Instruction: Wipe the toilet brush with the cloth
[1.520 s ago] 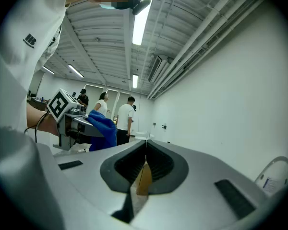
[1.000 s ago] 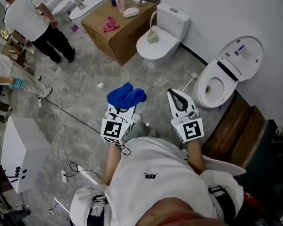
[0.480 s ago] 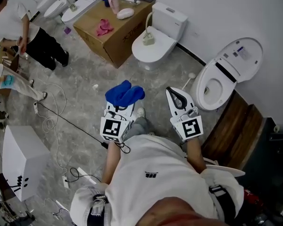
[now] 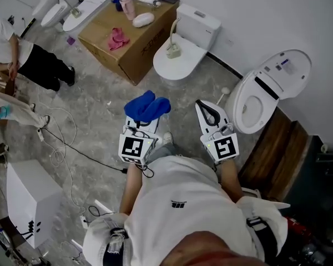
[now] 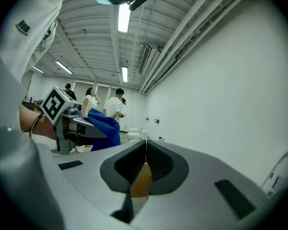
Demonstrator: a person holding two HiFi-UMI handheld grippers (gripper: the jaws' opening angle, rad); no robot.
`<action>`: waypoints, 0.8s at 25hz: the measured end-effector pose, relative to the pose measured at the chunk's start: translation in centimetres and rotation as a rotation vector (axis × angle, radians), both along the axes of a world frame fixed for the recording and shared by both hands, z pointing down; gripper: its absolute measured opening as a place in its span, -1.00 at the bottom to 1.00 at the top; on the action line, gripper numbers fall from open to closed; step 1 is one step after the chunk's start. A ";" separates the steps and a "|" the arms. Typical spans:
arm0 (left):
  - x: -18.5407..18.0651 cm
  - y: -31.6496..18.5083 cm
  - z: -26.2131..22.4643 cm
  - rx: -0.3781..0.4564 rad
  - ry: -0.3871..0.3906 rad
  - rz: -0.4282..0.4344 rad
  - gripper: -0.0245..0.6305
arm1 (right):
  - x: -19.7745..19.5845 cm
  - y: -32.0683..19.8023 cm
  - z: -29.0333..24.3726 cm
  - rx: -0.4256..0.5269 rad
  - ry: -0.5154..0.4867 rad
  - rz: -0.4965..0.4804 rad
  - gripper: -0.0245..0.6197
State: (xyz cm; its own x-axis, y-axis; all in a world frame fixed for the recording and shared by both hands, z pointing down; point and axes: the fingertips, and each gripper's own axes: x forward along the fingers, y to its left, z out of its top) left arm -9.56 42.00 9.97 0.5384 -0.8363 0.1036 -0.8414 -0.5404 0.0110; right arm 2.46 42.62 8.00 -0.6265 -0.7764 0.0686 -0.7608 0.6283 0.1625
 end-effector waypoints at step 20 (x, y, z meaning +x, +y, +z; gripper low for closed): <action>-4.5 -11.5 2.1 -0.034 0.031 0.056 -0.55 | -4.9 -11.2 2.5 -0.054 0.038 0.051 -0.93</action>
State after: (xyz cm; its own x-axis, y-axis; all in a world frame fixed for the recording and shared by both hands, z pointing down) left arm -14.05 30.46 12.02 0.5874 -0.8012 0.1141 -0.8090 -0.5852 0.0556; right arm -2.42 31.38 10.50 -0.5820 -0.8021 0.1339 -0.7863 0.5971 0.1589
